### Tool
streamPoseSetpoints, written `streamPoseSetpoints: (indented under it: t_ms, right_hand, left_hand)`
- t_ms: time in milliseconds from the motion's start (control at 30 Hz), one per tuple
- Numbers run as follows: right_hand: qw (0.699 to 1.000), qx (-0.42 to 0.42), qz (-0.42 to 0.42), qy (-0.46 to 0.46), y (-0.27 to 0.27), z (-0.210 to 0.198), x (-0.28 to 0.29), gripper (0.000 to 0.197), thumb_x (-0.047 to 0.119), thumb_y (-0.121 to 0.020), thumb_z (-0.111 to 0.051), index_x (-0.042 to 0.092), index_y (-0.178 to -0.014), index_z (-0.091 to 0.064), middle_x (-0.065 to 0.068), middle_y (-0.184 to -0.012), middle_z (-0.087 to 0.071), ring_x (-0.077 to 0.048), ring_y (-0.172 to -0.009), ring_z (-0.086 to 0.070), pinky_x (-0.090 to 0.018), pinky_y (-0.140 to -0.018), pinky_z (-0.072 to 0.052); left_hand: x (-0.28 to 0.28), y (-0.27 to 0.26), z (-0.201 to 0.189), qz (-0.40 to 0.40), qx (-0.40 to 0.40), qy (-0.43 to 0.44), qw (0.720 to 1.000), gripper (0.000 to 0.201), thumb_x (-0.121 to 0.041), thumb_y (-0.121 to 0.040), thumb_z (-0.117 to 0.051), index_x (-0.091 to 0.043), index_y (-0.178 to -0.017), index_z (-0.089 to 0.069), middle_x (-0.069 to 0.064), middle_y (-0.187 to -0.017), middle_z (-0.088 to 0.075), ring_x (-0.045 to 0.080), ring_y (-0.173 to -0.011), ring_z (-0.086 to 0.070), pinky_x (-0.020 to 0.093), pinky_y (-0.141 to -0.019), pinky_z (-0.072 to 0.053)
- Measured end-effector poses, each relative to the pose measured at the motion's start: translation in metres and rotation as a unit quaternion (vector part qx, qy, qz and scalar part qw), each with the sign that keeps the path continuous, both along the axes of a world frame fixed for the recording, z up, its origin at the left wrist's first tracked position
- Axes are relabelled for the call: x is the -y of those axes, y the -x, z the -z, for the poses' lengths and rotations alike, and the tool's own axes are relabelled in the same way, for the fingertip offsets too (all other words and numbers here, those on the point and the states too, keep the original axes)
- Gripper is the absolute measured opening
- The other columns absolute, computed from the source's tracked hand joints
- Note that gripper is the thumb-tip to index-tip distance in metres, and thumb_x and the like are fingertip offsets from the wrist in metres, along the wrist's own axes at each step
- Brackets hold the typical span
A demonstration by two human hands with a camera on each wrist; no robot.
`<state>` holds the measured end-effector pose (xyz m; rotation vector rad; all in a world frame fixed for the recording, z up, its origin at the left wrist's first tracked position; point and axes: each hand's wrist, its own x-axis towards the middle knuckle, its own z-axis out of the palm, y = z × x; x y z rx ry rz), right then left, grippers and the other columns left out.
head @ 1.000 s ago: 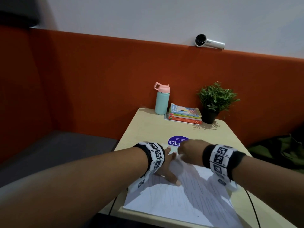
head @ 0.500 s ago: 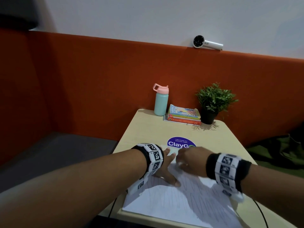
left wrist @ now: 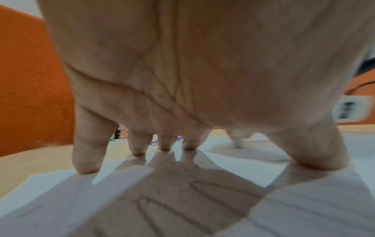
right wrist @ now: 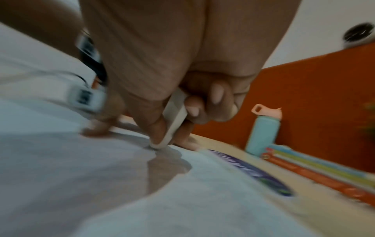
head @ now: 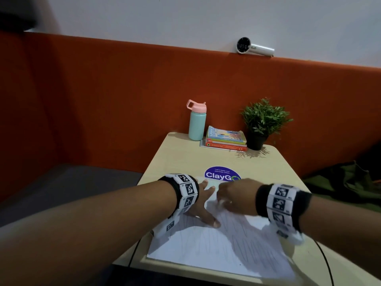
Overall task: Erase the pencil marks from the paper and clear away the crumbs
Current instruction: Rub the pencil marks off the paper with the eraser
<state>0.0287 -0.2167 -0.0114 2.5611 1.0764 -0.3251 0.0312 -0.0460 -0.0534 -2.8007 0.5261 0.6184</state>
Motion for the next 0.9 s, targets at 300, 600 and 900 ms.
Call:
streamPoseSetpoints:
  t_ms: [300,600,900]
  right_hand:
    - [1.0,-0.014,0.01,0.001,0.014,0.012,0.002,0.032,0.039,-0.1,-0.034,0.023,-0.117,-0.055,0.005,-0.103,-0.054,-0.018,-0.086,-0.057,-0.035,-0.076,-0.05]
    - [0.993,0.028,0.117,0.01,-0.039,0.006,0.023,0.034,0.04,-0.098,-0.04,0.02,-0.119,-0.058,0.001,-0.114,-0.063,-0.019,-0.097,-0.062,-0.036,-0.084,-0.054]
    - [0.993,0.018,0.12,0.004,-0.032,0.007,0.016,0.034,0.037,-0.099,-0.039,0.017,-0.116,-0.06,-0.002,-0.106,-0.065,-0.019,-0.092,-0.063,-0.034,-0.08,-0.054]
  left_hand:
    - [0.001,0.0,0.0,-0.005,-0.001,-0.012,1.0,0.126,-0.099,-0.069,-0.039,-0.03,-0.16,0.015,0.003,-0.169,0.016,0.034,-0.156,-0.002,0.061,-0.122,-0.011]
    - [0.003,-0.005,0.003,-0.019,-0.012,-0.013,1.0,0.129,-0.1,-0.066,-0.041,-0.029,-0.16,0.012,0.004,-0.169,0.015,0.035,-0.156,-0.004,0.063,-0.121,-0.012]
    - [0.025,-0.002,-0.003,0.021,0.022,0.011,0.999,0.118,-0.093,-0.074,-0.048,-0.022,-0.161,-0.013,0.013,-0.168,-0.017,0.035,-0.147,-0.033,0.056,-0.113,-0.032]
